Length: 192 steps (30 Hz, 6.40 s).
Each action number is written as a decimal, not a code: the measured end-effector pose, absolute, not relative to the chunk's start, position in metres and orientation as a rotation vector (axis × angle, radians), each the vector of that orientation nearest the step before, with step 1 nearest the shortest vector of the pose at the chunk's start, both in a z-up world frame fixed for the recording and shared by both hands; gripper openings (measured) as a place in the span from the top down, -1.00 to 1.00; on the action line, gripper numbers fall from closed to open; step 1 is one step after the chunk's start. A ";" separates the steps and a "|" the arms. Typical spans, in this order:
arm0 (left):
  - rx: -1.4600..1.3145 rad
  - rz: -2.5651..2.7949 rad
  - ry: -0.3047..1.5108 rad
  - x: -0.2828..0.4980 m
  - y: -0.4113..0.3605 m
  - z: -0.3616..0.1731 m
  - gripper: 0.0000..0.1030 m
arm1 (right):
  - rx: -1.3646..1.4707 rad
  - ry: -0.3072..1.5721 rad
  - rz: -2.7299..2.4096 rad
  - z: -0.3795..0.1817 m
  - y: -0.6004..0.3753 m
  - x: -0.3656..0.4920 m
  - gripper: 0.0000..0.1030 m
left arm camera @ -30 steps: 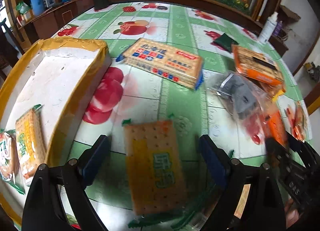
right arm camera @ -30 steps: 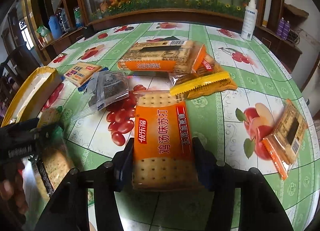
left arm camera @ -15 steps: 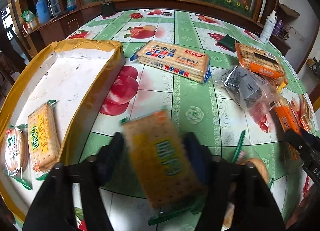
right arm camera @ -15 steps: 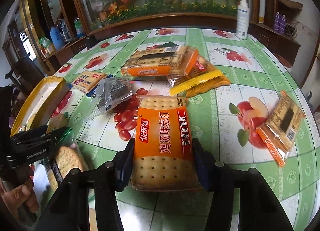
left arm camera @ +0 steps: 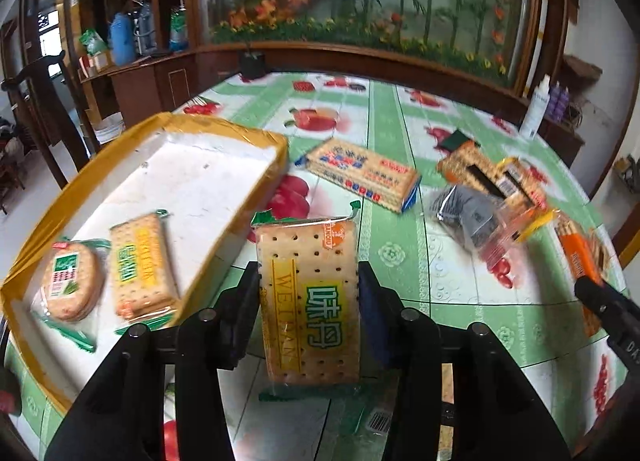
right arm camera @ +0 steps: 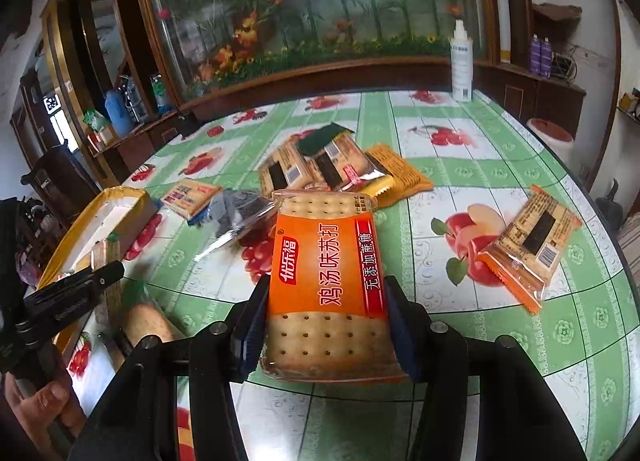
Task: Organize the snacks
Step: 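Carry both packs over the yellow tray and open both tools, then grasp round black-labelled cracker pack with left tool while right tool approaches small black-labelled pack, then grasp small black-labelled pack with right tool and lift it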
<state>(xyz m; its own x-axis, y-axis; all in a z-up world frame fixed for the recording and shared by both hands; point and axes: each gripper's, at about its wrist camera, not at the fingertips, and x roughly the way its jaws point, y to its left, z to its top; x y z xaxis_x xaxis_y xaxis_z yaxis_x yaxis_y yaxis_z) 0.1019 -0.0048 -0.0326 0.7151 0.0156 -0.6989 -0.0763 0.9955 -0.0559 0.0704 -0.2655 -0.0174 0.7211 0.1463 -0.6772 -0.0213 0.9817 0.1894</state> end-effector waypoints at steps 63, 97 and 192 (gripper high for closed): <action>-0.178 0.341 0.794 0.107 0.177 -0.030 0.12 | 0.055 0.807 0.602 -0.009 0.051 0.157 -0.06; -0.261 0.310 0.756 0.089 0.167 -0.017 -0.66 | 0.097 0.762 0.536 0.002 0.005 0.145 -0.69; 0.080 -0.223 0.902 0.074 -0.073 -0.061 -0.62 | 0.201 0.833 -0.049 -0.012 -0.310 0.058 -0.23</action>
